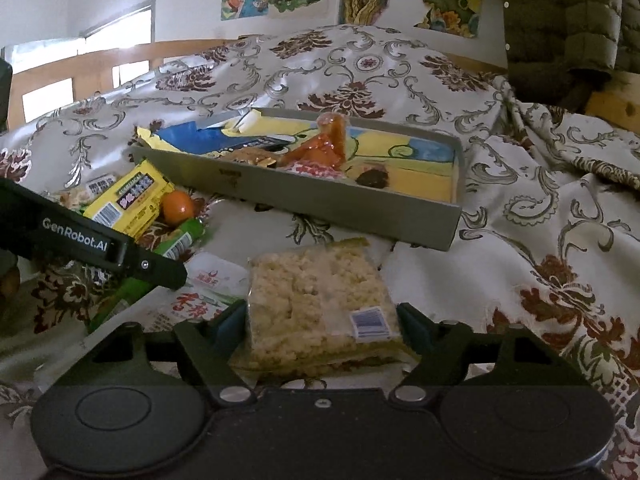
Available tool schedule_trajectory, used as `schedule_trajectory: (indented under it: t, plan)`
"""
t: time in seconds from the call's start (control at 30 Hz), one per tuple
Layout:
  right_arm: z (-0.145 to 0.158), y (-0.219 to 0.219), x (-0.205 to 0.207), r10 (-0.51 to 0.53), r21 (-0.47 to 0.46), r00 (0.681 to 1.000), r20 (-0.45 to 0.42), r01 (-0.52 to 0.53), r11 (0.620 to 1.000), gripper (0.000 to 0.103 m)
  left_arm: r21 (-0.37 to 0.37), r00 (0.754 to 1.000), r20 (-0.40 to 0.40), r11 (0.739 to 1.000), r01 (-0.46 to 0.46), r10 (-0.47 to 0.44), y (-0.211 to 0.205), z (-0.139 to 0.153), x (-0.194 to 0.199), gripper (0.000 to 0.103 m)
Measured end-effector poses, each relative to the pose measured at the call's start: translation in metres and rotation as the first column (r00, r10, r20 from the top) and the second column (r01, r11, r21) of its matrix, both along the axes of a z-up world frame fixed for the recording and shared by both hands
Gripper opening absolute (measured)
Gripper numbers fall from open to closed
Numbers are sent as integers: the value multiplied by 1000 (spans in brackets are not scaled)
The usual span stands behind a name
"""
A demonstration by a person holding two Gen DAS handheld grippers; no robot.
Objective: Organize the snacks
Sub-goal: 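Grasp the green stick snack with the left tool while the right tool grasps the rice cracker bag, then carry the green stick snack and rice cracker bag over the tray with both tools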
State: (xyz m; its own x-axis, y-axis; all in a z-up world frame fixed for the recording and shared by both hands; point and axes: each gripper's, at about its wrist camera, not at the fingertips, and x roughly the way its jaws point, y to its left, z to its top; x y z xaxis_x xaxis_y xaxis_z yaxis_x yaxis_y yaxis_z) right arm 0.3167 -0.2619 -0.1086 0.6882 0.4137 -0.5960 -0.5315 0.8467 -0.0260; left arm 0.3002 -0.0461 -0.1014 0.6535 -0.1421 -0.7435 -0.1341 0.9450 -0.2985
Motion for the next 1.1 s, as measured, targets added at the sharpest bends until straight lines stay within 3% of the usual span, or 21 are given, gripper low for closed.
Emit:
schedule_trajectory:
  t: [0.07, 0.53, 0.73, 1.1]
  plan:
    - [2, 1, -1, 0, 1, 1000, 3, 0, 1000, 77, 7, 1000, -5, 1000, 3, -3, -1, 3, 0, 22]
    - [21, 15, -36, 104, -62, 992, 75, -100, 993, 76, -68, 998, -48, 997, 28, -32, 8, 19, -40, 21]
    - [29, 16, -61, 104, -93, 990, 97, -95, 991, 76, -87, 998, -53, 996, 28, -32, 12, 24, -62, 21]
    - [56, 13, -79, 59, -47, 980, 190, -51, 998, 76, -112, 999, 45, 993, 27, -22, 25, 61, -81, 20]
